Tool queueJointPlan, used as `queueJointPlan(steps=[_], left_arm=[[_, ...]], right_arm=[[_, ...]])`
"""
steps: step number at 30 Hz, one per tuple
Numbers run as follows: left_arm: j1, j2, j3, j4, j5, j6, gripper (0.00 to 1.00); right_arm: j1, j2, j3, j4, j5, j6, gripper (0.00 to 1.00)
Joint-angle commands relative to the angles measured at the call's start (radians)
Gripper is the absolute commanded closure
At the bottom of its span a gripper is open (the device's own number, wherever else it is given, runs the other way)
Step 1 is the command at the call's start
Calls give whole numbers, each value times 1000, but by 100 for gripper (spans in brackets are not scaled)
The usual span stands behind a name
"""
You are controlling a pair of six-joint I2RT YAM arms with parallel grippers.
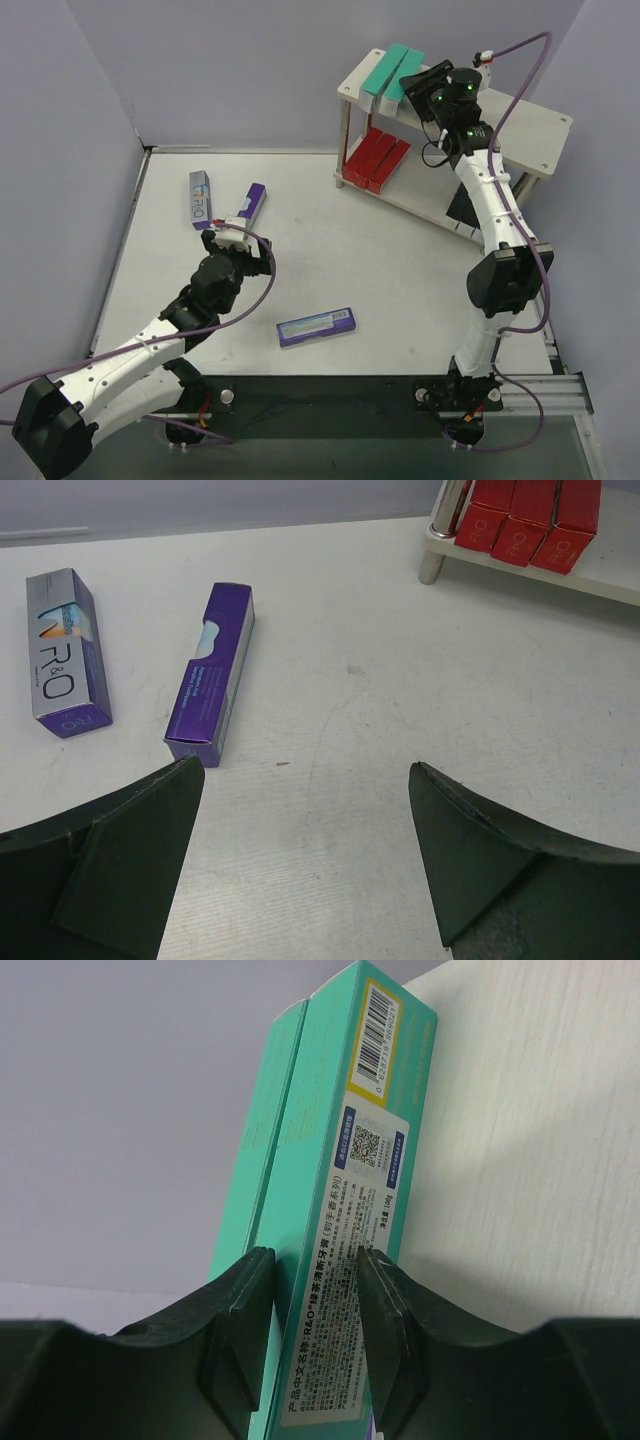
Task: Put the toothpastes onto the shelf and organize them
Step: Adjust the toothpaste on the shelf.
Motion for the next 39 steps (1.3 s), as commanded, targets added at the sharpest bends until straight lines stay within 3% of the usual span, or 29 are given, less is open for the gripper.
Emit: queueJointPlan(steps=[1,27,31,39], left_arm=[[8,3,39,40,8,11,5],[10,3,40,41,19,6,5],[10,6,37,43,26,6,5],[10,20,53,34,74,15,5]], right_arm=[[10,7,18,-11,-41,3,64],[25,-32,-7,-2,-21,14,54],[18,-73,-31,-1,-30,-3,47],[8,-261,-157,-1,-100,-109,20]])
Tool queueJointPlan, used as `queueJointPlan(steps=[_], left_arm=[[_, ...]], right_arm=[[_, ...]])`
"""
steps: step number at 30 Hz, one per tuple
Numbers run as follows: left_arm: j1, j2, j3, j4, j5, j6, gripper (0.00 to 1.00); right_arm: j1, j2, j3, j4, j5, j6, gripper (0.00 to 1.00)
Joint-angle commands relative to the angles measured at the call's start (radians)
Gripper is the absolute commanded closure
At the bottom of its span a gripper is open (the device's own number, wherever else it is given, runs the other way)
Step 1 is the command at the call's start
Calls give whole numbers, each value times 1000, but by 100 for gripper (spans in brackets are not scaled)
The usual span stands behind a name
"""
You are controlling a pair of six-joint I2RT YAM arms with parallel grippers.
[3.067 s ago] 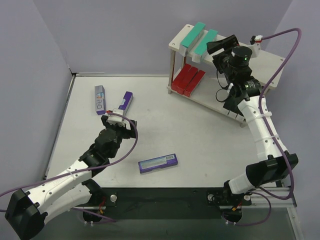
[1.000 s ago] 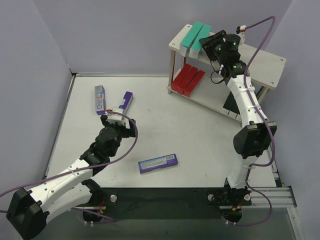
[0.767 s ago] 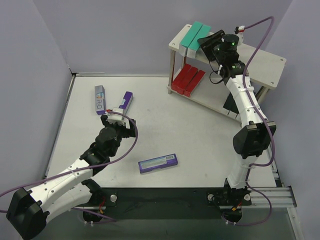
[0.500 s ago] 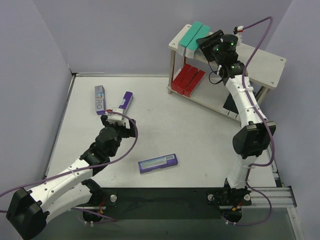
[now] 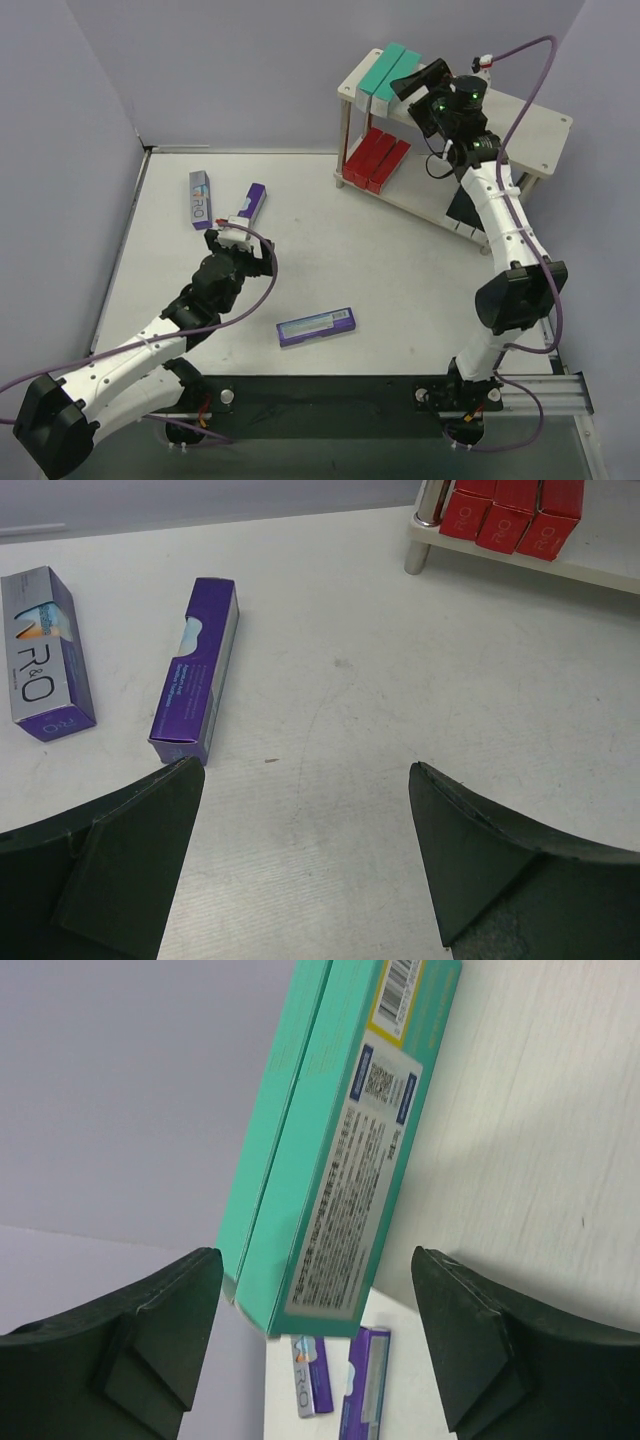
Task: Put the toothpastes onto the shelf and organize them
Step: Adjust the toothpaste on the shelf, then adjust the toothpaste at the center of the board.
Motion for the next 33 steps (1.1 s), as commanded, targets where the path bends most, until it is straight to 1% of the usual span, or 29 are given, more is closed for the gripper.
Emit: queueJointPlan(steps=[1,3,4,6,11,12,16,17,18,20,21,23,24,25,27,28,32,33], left_arm=[[5,11,53,27,48,17,5],[6,17,60,10,57,12,5],[6,19,63,4,60,9,5],[6,22,68,-22,66,4,5],[5,8,83,-96,89,-19,5],[6,-1,92,-108,100,-17,5],[5,-23,105,-186,121,9,5],[5,-27,105,-214,124,9,5],[5,-43,105,-223,124,20,5],[5,-64,87,-226,117,40,5],[5,-88,77,-226,107,61,5],[6,-115,51,-226,74,95,4],[6,-136,45,-226,60,134,4],[6,-145,40,-223,45,153,4],[8,-165,22,-216,-11,216,4],[8,-170,11,-194,-33,230,4],[11,-172,-50,-113,-171,274,5],[13,-153,-41,-108,-222,290,5]], right_arm=[[-10,-179,-85,18,-95,-136,16],[-10,-259,-167,11,-133,-192,14],[-10,-285,-195,-11,-187,-264,12],[-10,-363,-286,-35,-238,-323,11],[2,-508,-447,-187,-354,-484,8],[10,-529,-509,-202,-365,-510,8],[83,-615,-629,-322,-351,-665,5],[132,-633,-649,-346,-342,-740,5],[171,-641,-665,-401,-306,-778,4],[241,-641,-711,-451,-263,-854,2],[319,-636,-726,-487,-246,-907,2],[399,-613,-763,-515,-220,-964,1],[474,-599,-774,-535,-197,-1016,1],[516,-586,-780,-546,-137,-1042,0],[579,-527,-771,-590,-82,-1096,0],[629,-482,-761,-604,-43,-1139,0],[700,-365,-693,-644,7,-1226,0],[714,-340,-680,-652,17,-1243,0]])
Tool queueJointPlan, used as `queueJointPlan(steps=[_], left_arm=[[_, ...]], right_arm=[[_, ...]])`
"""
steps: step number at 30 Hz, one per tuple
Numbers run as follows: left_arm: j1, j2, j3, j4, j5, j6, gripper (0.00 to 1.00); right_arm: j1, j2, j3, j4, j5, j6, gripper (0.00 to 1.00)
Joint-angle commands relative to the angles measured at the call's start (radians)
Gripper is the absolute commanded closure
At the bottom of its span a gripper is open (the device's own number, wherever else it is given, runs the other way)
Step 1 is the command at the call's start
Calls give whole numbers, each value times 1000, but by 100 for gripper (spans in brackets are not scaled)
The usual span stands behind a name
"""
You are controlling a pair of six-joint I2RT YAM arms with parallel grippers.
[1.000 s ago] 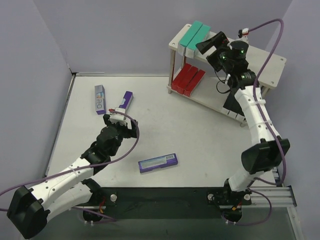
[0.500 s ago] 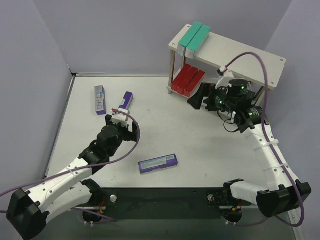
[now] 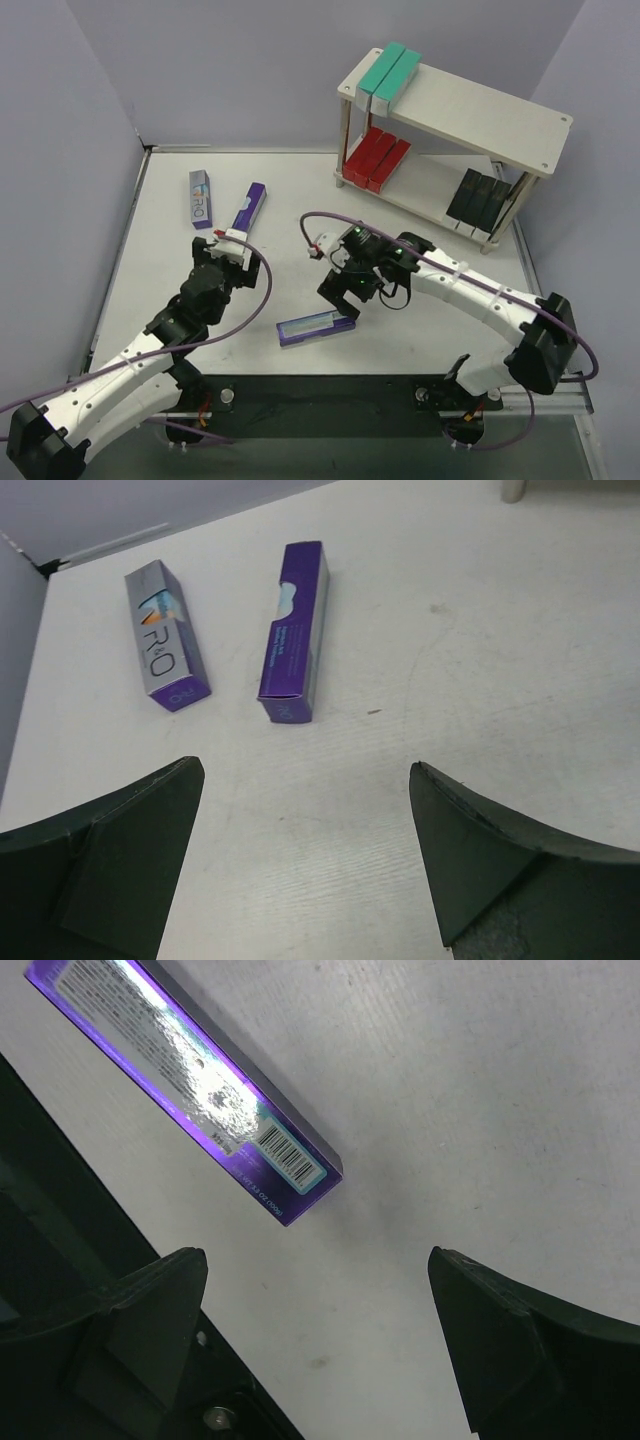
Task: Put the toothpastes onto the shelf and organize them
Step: Adjust the toothpaste at the center of the board.
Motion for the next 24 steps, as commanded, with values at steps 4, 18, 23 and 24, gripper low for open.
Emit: queueJointPlan(steps=[4,18,23,24], left_arm=[[26,50,-4,94,-260,88,5],[135,19,2,79,-349,-25,5],[176,13,7,61,-300,-77,5],[184,14,5,59,-288,-82,5]], right_arm=[[113,211,129,-112,140,-225,0],[211,425,180,-169,136,-308,0],[219,473,169,-168,169,-299,2],[219,479,168,-163,180,-291,3]])
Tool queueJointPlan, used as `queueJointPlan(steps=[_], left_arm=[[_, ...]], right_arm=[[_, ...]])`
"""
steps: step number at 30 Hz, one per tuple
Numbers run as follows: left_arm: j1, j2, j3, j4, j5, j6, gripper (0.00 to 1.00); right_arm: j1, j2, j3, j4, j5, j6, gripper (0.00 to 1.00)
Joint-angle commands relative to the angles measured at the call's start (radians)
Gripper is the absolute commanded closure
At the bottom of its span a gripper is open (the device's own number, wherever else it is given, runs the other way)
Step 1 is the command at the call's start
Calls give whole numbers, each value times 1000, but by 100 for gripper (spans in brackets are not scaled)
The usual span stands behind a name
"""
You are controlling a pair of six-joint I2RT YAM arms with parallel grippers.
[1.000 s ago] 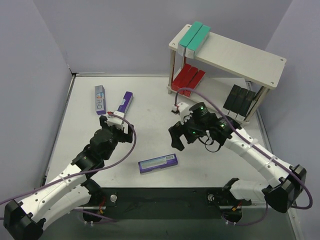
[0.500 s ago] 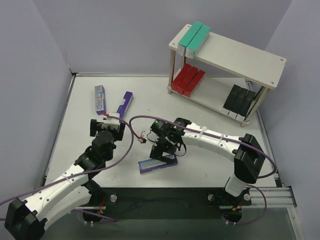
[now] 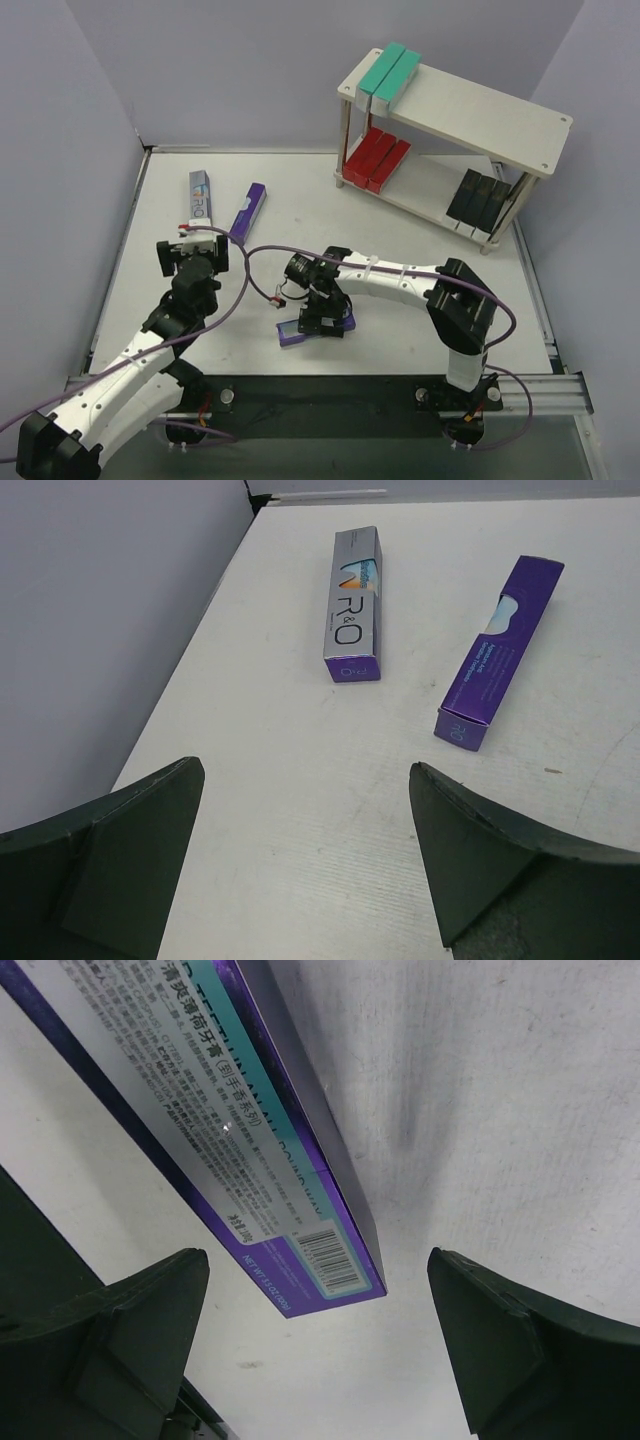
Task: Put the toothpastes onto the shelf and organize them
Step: Adjust the toothpaste at the center of the board.
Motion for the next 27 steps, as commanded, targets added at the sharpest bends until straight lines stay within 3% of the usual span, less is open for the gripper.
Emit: queueJointPlan(steps=[1,7,15,19,22,23,27], left_arm=[[30,-9,27,16,46,-63,5],[42,10,41,-2,72,-77,5],[46,21,44,-10,92,-83,5],[49,31,50,-16,102,-86,5],[51,39,51,-19,106,-91,5],[51,40,51,-19,108,-92,5],[53,48,53,-19,120,-97,5]], right_arm=[[18,29,-1,-49,61,-5,4],[14,41,-34,12,141,69,14],[-76,-17,-70,92,54,184,42],[-159,-83,-112,149,-55,350,54],[-202,-109,-151,183,-48,450,64],[-206,-114,-166,193,-23,554,67],[-201,-135,-214,215,40,777,66]])
